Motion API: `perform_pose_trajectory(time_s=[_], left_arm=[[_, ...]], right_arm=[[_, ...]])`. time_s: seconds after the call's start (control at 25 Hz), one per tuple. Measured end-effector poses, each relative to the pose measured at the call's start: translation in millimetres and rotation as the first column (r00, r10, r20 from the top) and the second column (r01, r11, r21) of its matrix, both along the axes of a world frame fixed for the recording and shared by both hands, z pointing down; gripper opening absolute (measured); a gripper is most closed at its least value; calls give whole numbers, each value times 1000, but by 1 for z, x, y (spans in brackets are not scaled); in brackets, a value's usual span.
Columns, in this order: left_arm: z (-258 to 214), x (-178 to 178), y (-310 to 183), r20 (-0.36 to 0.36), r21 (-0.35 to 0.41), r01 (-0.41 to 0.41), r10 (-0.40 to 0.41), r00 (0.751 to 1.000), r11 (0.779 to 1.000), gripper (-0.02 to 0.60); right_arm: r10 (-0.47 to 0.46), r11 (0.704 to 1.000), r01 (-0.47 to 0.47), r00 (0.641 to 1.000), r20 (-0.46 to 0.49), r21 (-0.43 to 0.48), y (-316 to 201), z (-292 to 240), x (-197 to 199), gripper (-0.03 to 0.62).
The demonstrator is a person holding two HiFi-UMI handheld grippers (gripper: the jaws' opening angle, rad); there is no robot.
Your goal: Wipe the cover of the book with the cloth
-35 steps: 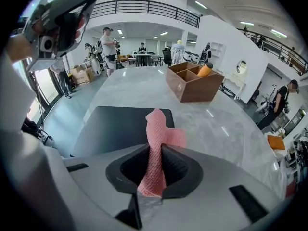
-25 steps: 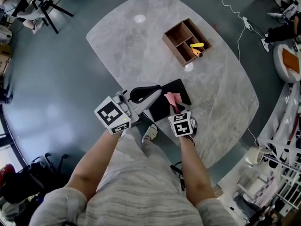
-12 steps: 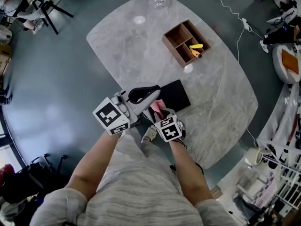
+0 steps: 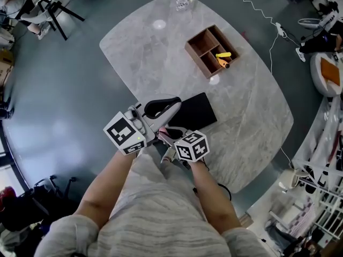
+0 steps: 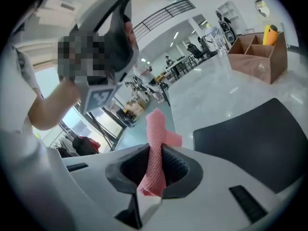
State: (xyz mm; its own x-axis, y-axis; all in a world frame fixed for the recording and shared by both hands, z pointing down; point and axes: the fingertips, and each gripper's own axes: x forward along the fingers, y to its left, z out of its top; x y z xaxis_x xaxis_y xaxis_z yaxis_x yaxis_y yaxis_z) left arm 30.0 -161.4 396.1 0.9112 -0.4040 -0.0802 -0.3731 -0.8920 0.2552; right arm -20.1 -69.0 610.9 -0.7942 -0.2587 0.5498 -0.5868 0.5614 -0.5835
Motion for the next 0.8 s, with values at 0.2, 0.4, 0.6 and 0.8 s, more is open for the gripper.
perform_pose_trajectory(time_s=[0.2,0.4,0.6,0.8], left_arm=[[-3,-4,-3,0,7,9,-9,1000,1000,25],[-4,-10,-8,4,7,17,-17,1000,1000,25],[-3,-14,-12,8,3,21,-21,1000,1000,25],[-3,-17,-15,17,1,14,-14,1000,1000,25]], right_arm=[[133,984,-134,991,17,114,-45,-30,39,54],[243,958,-197,945,-221,208,-83,-13,112,55],[300,947,-216,862,-409,239,-102,9,168,55],[319,944,-215,787,-528,250,-114,25,193,55]])
